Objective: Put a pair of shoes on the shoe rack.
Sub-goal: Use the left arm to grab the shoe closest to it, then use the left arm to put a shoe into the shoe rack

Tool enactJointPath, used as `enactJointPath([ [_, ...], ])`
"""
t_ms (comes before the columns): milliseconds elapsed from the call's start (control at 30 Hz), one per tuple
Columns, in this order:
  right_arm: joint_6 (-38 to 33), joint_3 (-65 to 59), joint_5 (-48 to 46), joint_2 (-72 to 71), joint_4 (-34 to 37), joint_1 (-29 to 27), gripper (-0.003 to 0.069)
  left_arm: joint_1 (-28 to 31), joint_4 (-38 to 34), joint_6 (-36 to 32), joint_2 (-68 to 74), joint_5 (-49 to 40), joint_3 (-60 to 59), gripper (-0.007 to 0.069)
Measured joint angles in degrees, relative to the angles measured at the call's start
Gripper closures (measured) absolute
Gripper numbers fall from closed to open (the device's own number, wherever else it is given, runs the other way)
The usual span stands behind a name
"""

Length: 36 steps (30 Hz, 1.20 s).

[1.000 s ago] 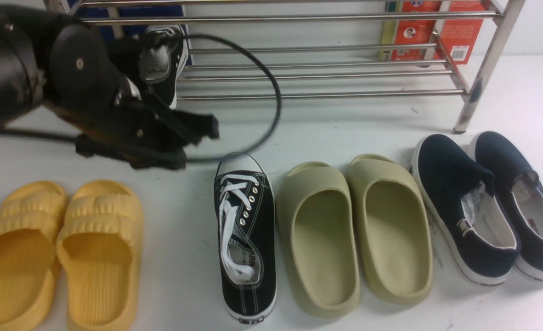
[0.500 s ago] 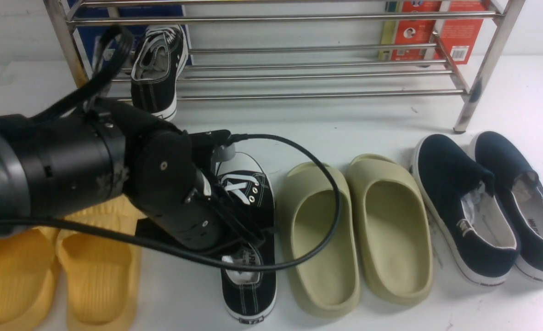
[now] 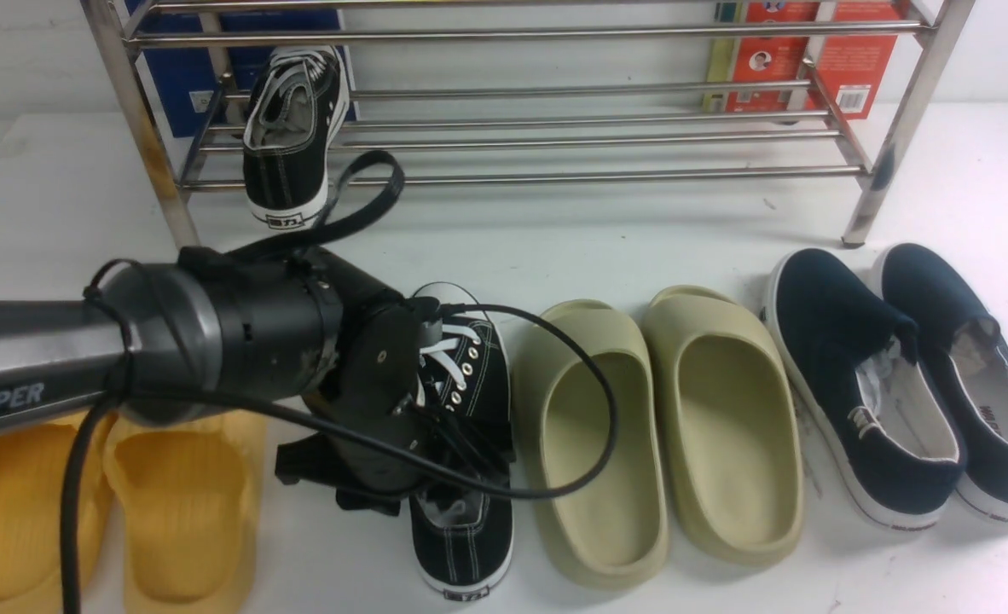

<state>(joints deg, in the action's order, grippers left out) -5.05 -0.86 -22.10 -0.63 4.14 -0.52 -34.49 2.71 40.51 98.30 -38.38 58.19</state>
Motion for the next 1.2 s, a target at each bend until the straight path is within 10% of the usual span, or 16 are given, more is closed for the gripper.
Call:
enactJointPath([
  [200,0.00,0.00,0.00,0.00,0.00,0.00,0.0420,0.00,-0.11,0.39,-0.33,-0.38,0.00,0.0590],
  [700,0.00,0.00,0.00,0.00,0.00,0.00,0.0420,0.00,3.45,0.20,-9.42,-6.23,6.14,0.0585],
  [1200,0.00,0.00,0.00,0.00,0.00,0.00,0.0420,11.33,7.50,-0.24,11.18,-4.67,34.71,0.0585],
])
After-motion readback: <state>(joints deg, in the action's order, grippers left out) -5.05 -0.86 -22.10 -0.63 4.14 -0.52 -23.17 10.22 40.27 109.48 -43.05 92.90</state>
